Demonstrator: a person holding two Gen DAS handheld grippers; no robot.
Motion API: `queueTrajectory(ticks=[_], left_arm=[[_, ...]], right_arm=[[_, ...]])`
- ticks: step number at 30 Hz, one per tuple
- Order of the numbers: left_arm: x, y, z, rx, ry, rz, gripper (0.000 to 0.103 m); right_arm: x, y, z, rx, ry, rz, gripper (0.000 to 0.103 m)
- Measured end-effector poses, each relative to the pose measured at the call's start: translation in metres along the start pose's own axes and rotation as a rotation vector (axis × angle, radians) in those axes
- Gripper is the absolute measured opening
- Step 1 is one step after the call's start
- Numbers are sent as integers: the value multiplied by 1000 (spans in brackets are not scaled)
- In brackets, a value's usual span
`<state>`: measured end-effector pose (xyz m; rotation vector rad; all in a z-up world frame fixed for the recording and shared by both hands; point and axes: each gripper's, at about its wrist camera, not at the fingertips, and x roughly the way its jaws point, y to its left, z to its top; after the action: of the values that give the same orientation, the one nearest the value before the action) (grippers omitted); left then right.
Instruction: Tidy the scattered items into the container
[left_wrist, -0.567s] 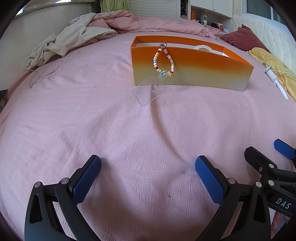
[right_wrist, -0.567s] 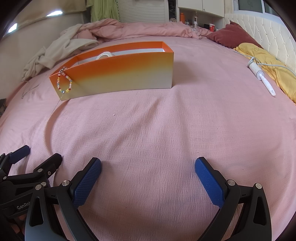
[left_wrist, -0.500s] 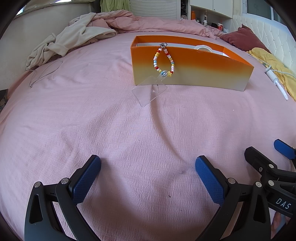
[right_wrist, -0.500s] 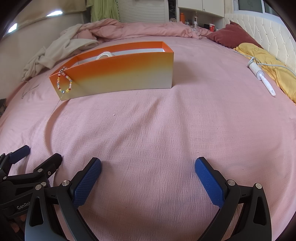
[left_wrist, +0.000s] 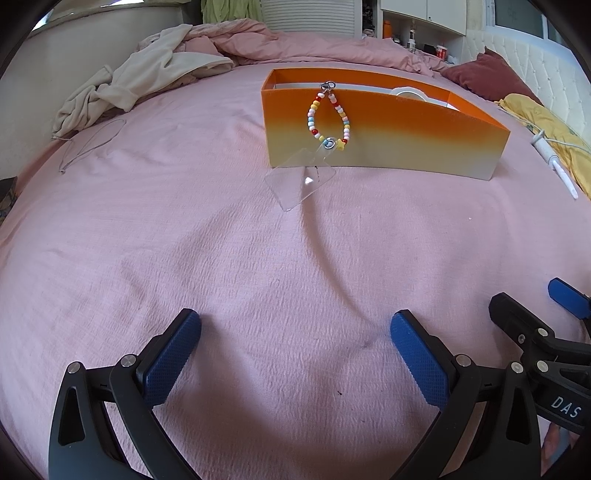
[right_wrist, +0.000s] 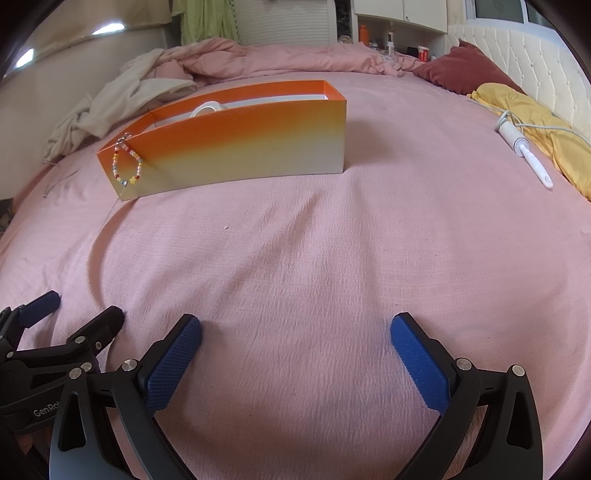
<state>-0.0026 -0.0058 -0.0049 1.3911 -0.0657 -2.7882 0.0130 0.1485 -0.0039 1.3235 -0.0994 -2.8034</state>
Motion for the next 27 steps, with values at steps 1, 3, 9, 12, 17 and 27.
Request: queueTrajectory(ticks=[1, 3, 9, 12, 17, 27], left_arm=[[0, 1, 0, -2, 0, -4, 103], [0, 1, 0, -4, 0, -6, 103], [0, -1, -1, -6, 0, -7, 103], [-1, -1, 0, -5, 4, -9, 103], [-7, 3, -1, 8, 24, -40, 103], [-42, 37, 20, -86, -88, -65, 103]], right_arm=[[0, 0, 1, -1, 1, -1, 103], [0, 2, 2, -2, 2, -4, 103], [-1, 4, 2, -4, 10, -9, 103], [-1, 3, 3, -3, 14, -9, 103], [-2, 2, 6, -2, 35, 3, 103], [-33, -2, 35, 9, -65, 93, 79]])
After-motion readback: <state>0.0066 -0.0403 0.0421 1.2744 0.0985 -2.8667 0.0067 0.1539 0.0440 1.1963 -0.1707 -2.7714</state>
